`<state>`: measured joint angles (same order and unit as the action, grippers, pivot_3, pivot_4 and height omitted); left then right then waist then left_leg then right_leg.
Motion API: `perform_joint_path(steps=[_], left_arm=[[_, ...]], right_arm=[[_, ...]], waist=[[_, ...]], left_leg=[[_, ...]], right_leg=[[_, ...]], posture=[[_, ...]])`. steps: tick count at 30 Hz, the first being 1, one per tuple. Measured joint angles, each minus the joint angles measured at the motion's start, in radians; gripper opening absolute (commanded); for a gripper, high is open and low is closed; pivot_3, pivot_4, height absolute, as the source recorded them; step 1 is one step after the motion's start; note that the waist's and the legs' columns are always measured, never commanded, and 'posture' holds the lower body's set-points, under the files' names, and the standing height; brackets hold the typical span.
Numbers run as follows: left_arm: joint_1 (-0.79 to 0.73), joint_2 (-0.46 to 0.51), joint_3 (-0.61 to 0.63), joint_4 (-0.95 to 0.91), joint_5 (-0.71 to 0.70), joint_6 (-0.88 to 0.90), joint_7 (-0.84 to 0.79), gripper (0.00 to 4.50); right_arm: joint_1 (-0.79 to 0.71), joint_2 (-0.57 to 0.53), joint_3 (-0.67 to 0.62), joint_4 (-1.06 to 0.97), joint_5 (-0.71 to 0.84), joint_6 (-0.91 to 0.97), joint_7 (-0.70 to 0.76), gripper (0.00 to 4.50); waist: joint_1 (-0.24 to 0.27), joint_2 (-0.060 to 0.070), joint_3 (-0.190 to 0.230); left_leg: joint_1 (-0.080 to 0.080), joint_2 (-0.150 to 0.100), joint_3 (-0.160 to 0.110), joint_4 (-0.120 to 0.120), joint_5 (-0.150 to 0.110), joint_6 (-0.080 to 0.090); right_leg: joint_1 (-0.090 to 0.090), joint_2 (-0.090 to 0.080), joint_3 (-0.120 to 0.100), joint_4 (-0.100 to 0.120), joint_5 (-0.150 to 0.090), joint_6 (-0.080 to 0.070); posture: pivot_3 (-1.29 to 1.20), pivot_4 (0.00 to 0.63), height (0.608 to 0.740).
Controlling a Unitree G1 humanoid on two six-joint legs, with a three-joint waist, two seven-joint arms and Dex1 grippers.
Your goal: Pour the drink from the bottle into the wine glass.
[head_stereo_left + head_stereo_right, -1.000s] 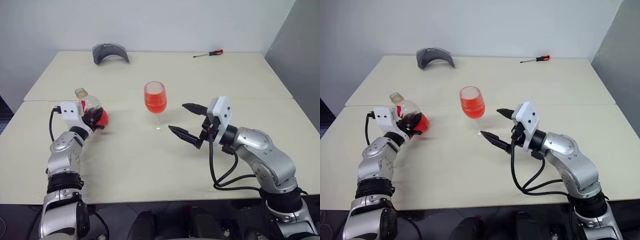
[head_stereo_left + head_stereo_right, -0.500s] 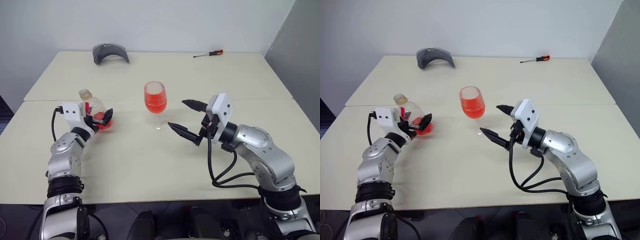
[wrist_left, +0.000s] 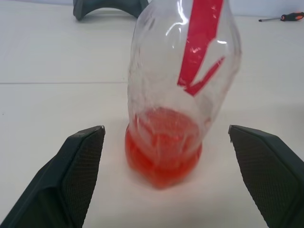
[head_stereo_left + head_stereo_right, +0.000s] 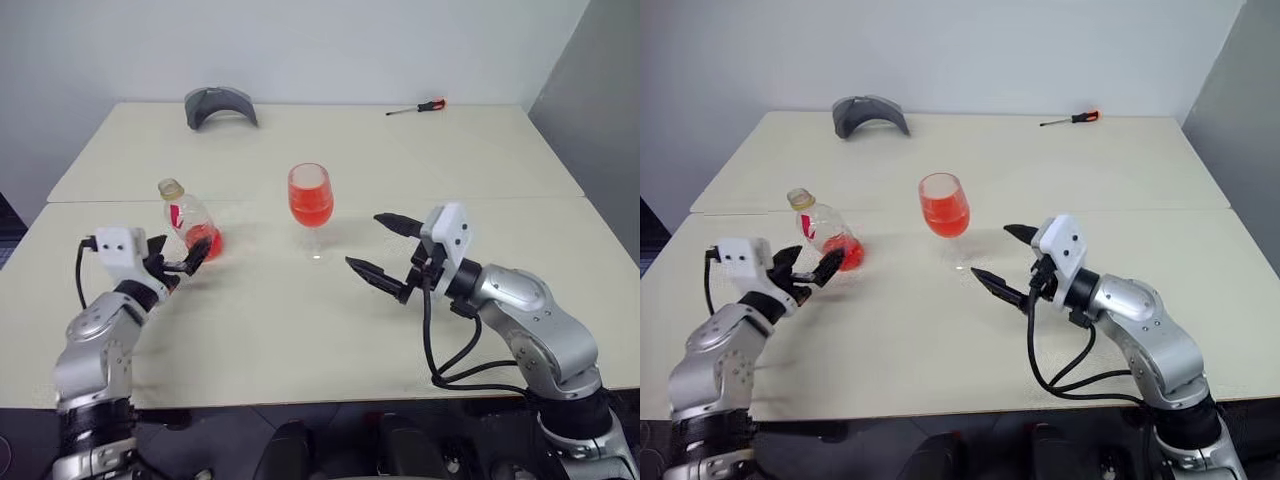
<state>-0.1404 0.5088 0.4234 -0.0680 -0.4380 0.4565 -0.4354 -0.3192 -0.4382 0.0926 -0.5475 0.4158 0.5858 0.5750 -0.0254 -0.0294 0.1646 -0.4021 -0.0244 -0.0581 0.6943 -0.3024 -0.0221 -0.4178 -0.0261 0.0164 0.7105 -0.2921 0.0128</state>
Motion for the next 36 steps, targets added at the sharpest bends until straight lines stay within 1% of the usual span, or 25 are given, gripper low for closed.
perform_joint_path(steps=[3,6,12,16,19,24,29,33,36], left_arm=[[0.039,-0.01,0.003,-0.083,-0.018,0.042,0.037,4.48],[0.091,-0.04,0.003,-0.185,-0.028,0.073,0.08,4.48],[0.196,-0.083,0.0,-0.26,-0.027,0.11,0.129,4.48],[0.256,-0.103,-0.014,-0.32,-0.026,0.137,0.154,4.48],[0.294,-0.112,-0.036,-0.344,-0.02,0.152,0.166,4.48],[0.308,-0.132,-0.083,-0.385,0.002,0.171,0.21,4.48],[0.378,-0.147,-0.147,-0.439,0.039,0.17,0.228,4.48],[0.409,-0.152,-0.186,-0.463,0.073,0.139,0.222,4.48],[0.395,-0.157,-0.216,-0.476,0.096,0.11,0.218,4.48]], right_arm=[[0.038,-0.001,-0.014,-0.017,-0.014,0.014,-0.047,4.5],[0.081,0.009,-0.034,-0.026,-0.055,0.034,-0.13,4.5],[0.149,0.078,-0.084,-0.035,-0.121,0.094,-0.302,4.5],[0.203,0.111,-0.096,-0.062,-0.141,0.127,-0.377,4.5],[0.228,0.116,-0.103,-0.075,-0.161,0.129,-0.406,4.5],[0.273,0.14,-0.106,-0.082,-0.198,0.125,-0.451,4.5],[0.319,0.177,-0.111,-0.082,-0.238,0.118,-0.495,4.5],[0.341,0.207,-0.114,-0.084,-0.245,0.117,-0.516,4.5],[0.345,0.214,-0.114,-0.086,-0.25,0.117,-0.518,4.5]], waist=[[0.004,0.0,0.0],[0.003,0.0,0.0],[0.003,0.001,0.0],[0.003,0.001,-0.001],[0.003,0.001,-0.001],[0.003,0.002,-0.001],[0.001,0.002,-0.001],[0.0,0.002,-0.002],[0.0,0.003,-0.002]], left_leg=[[0.002,0.0,-0.001,0.0,0.0,0.0],[0.004,0.0,-0.001,-0.001,0.0,0.0],[0.005,0.0,-0.002,-0.002,0.0,0.0],[0.005,0.0,-0.002,-0.003,0.0,0.0],[0.006,0.0,-0.002,-0.004,0.0,0.0],[0.007,0.0,-0.003,-0.004,0.0,0.0],[0.01,0.0,-0.002,-0.01,0.0,0.001],[0.012,0.0,-0.001,-0.014,0.0,0.001],[0.012,0.0,-0.001,-0.014,0.0,0.001]], right_leg=[[0.004,0.0,-0.001,-0.002,0.0,0.0],[0.007,0.0,-0.001,-0.005,0.0,0.0],[0.008,0.0,-0.001,-0.006,0.0,0.0],[0.009,0.0,-0.001,-0.008,0.0,0.0],[0.011,0.001,-0.001,-0.009,0.0,0.0],[0.013,0.001,-0.002,-0.011,0.0,0.0],[0.013,0.001,0.0,-0.013,0.0,0.0],[0.013,0.002,0.0,-0.013,0.0,0.0],[0.014,0.002,0.0,-0.013,0.0,0.0]], posture=[[0.0,0.15,0.74],[0.0,0.15,0.74],[0.0,0.15,0.74],[0.0,0.15,0.74],[0.0,0.15,0.74],[0.0,0.15,0.74],[0.0,0.15,0.74],[0.0,0.15,0.74],[0.0,0.15,0.74]])
